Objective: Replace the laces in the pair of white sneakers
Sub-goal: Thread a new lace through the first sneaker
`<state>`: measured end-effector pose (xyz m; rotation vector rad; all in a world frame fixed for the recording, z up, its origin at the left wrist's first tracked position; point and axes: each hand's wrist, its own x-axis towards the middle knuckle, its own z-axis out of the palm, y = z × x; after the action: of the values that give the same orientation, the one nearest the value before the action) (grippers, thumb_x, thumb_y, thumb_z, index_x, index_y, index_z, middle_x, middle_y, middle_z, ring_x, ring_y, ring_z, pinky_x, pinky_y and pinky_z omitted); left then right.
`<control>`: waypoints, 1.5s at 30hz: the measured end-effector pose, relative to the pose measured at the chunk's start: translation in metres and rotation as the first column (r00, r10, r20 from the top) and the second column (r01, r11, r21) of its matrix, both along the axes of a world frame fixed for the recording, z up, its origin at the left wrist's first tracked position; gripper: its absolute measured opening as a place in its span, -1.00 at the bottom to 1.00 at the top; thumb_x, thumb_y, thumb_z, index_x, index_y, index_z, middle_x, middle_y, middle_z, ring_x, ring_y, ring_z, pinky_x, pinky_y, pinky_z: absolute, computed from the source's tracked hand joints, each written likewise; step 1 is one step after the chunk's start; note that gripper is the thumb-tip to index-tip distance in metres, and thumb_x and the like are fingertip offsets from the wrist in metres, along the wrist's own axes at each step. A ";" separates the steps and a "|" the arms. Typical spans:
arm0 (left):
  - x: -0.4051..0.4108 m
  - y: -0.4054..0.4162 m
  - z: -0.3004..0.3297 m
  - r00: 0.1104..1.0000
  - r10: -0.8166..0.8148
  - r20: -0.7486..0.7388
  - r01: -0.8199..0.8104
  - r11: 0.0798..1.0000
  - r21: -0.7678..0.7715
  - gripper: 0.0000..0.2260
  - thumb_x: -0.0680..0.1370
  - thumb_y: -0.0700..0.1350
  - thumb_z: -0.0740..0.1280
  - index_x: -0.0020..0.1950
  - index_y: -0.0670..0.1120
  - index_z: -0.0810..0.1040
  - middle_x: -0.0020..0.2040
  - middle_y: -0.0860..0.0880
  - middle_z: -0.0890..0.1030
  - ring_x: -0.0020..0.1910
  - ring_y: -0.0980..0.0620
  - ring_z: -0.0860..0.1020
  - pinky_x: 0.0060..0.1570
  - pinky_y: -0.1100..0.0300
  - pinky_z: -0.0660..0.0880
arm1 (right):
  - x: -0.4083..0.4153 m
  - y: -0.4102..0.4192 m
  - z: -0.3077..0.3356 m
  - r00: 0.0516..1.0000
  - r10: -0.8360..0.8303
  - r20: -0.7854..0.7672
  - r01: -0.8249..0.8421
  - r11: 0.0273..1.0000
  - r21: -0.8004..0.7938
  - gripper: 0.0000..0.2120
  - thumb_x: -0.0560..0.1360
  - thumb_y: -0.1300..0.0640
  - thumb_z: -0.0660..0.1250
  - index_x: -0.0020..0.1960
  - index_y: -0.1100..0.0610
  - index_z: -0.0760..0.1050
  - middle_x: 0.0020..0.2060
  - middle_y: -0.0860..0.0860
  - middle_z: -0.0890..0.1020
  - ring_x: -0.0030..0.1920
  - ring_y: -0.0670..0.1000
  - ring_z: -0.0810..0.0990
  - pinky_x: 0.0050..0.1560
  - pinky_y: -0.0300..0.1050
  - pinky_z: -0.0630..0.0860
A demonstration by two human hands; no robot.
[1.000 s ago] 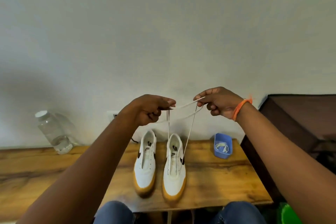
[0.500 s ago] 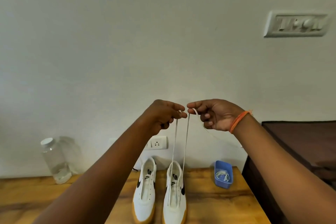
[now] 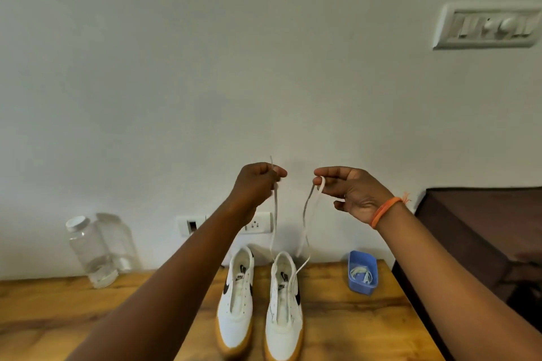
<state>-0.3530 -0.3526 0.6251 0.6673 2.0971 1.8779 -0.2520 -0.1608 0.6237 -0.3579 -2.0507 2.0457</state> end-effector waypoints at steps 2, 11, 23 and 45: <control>-0.009 -0.007 -0.020 0.978 -0.080 0.192 0.064 0.994 0.084 -0.80 0.68 -0.18 0.19 0.04 -0.19 0.59 -0.16 -0.14 0.62 -0.27 -0.01 0.61 -0.23 0.18 0.57 | -0.002 0.008 -0.029 0.999 -0.038 0.022 0.039 0.999 -0.032 -0.76 0.47 0.34 0.39 -0.01 0.04 0.65 -0.11 -0.03 0.72 -0.06 -0.10 0.63 -0.13 -0.08 0.30; -0.032 -0.021 -0.226 0.994 0.092 0.052 -0.040 0.783 -0.621 -0.81 0.56 -0.14 0.33 -0.20 -0.22 0.55 -0.31 -0.09 0.51 -0.40 0.04 0.43 -0.38 0.21 0.35 | -0.010 0.008 -0.221 0.924 -0.178 0.338 0.166 0.984 0.063 -0.80 0.52 0.04 0.40 -0.15 0.17 0.61 -0.31 0.06 0.67 -0.42 -0.10 0.52 -0.40 -0.22 0.42; 0.002 -0.009 -0.379 0.980 0.184 0.080 -0.070 0.684 -0.726 -0.86 0.57 -0.05 0.38 0.08 -0.02 0.66 0.02 0.04 0.68 0.02 0.07 0.62 -0.03 0.28 0.46 | -0.026 -0.060 -0.382 0.770 -0.376 0.517 0.072 0.855 0.514 -0.65 0.33 -0.13 0.54 -0.36 0.12 0.54 -0.41 -0.01 0.59 -0.34 -0.01 0.56 -0.25 -0.08 0.54; -0.044 -0.047 -0.354 0.998 -0.010 0.063 0.057 0.587 -0.807 -0.83 0.58 -0.19 0.28 0.05 -0.14 0.66 0.03 -0.04 0.68 -0.04 0.04 0.61 -0.02 0.20 0.55 | -0.033 -0.054 -0.401 0.765 -0.389 0.512 0.161 0.887 0.434 -0.80 0.29 0.00 0.60 -0.26 0.07 0.62 -0.32 -0.05 0.64 -0.25 -0.02 0.61 -0.25 -0.21 0.50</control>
<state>-0.3970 -0.3996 0.2710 0.3939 2.5258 0.6843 -0.2850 -0.2148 0.2225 -1.2786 -2.4554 1.4260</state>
